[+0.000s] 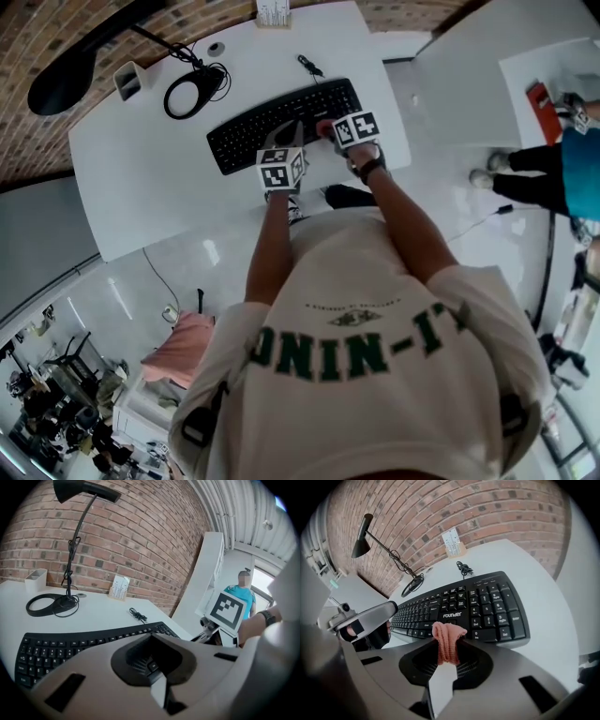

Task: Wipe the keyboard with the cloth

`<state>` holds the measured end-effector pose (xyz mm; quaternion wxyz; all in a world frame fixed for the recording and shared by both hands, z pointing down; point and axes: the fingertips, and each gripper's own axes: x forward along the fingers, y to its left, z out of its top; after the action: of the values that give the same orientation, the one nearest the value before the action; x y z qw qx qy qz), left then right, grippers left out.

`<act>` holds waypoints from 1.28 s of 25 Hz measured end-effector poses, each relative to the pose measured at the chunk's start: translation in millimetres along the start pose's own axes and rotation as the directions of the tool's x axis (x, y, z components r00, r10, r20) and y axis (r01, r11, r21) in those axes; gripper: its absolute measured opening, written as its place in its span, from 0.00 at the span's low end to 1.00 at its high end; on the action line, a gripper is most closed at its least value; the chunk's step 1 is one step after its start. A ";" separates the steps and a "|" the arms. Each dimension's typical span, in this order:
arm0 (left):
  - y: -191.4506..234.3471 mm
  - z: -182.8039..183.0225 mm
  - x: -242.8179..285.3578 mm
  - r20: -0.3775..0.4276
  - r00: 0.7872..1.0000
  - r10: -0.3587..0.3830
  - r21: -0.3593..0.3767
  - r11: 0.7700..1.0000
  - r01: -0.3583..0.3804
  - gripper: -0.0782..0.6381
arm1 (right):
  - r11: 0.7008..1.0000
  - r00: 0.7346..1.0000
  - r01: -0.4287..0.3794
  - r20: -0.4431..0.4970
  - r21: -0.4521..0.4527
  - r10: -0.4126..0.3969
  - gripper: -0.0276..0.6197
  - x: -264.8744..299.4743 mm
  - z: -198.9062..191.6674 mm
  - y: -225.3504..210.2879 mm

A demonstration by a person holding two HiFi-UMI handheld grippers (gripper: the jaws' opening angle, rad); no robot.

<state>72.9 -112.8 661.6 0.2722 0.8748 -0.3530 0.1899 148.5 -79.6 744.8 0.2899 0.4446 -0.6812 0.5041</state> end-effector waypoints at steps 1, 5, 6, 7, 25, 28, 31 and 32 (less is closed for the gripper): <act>-2.9 0.4 2.7 -0.003 1.000 -0.006 0.004 1.000 0.006 0.10 | 1.000 1.000 0.003 0.002 0.006 -0.003 0.12 -1.8 -0.6 -3.6; -14.3 0.3 11.3 -0.016 0.999 -0.028 0.019 0.999 0.029 0.10 | 0.999 1.000 0.024 0.017 0.038 -0.024 0.12 -11.1 -2.3 -22.4; -16.7 0.4 13.2 -0.018 0.999 -0.033 0.023 0.999 0.034 0.10 | 0.998 0.999 0.032 0.025 0.052 -0.034 0.12 -14.3 -2.3 -29.4; -18.8 0.7 15.2 -0.020 0.999 -0.038 0.027 0.999 0.038 0.10 | 0.997 0.998 0.042 0.036 0.071 -0.044 0.12 -18.0 -1.8 -37.3; -3.3 49.1 5.5 0.043 0.999 0.029 0.045 0.998 -0.031 0.10 | 0.984 0.936 0.175 0.304 0.031 -0.176 0.12 -73.6 75.1 -65.6; 21.8 80.5 -15.9 0.103 0.990 0.098 0.031 0.994 -0.102 0.10 | 0.984 0.913 0.158 0.391 -0.084 -0.113 0.12 -77.9 118.4 -20.6; 45.8 115.0 -44.8 0.183 0.969 0.167 0.021 0.985 -0.174 0.10 | 0.975 0.882 0.132 0.470 -0.180 -0.032 0.12 -82.7 157.2 27.0; 53.4 126.1 -55.4 0.209 0.960 0.188 0.022 0.980 -0.197 0.10 | 0.970 0.870 0.125 0.492 -0.208 -0.006 0.12 -84.5 168.8 42.1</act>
<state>14.4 -193.5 552.5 0.1955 0.8569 -0.4586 0.1313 156.6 -208.5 600.9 0.1759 0.5433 -0.7710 0.2818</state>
